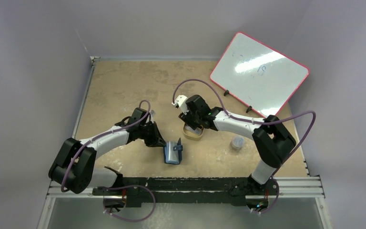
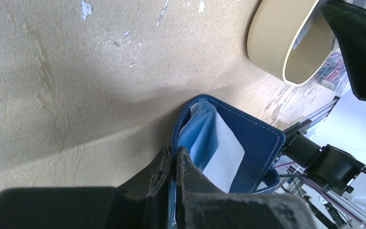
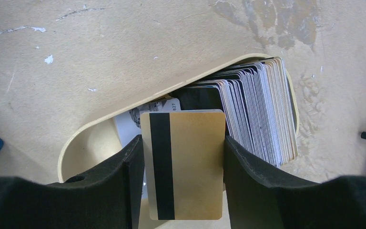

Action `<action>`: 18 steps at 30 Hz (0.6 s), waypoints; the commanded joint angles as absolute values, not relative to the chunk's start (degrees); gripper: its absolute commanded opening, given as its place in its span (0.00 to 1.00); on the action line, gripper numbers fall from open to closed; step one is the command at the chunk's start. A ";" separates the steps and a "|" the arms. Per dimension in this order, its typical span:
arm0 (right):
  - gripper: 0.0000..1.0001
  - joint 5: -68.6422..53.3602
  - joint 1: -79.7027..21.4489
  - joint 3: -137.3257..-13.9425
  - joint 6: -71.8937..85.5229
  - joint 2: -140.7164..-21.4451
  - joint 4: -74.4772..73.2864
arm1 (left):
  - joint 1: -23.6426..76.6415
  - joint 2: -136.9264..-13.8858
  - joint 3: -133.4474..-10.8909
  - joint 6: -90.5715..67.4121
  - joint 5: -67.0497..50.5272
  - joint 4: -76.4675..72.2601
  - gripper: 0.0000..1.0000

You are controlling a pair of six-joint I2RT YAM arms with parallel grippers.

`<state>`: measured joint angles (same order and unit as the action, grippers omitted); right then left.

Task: Put the credit cards into the card holder
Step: Place the credit card in the storage box.

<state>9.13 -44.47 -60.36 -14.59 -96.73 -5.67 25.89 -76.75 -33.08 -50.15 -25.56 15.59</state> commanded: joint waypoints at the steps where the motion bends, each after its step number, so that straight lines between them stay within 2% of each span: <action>1: 0.37 11.00 -44.28 -62.00 -15.06 -96.50 -5.24 | 25.67 -74.34 -32.87 -49.62 -24.75 16.13 0.00; 8: 0.60 3.00 -44.20 -62.53 -12.93 -94.16 -9.72 | 25.66 -73.35 -33.47 -49.45 -24.70 17.38 0.00; 18: 0.73 -0.13 -43.14 -65.11 -10.73 -93.93 -11.79 | 25.66 -73.40 -33.80 -48.66 -24.94 18.36 0.00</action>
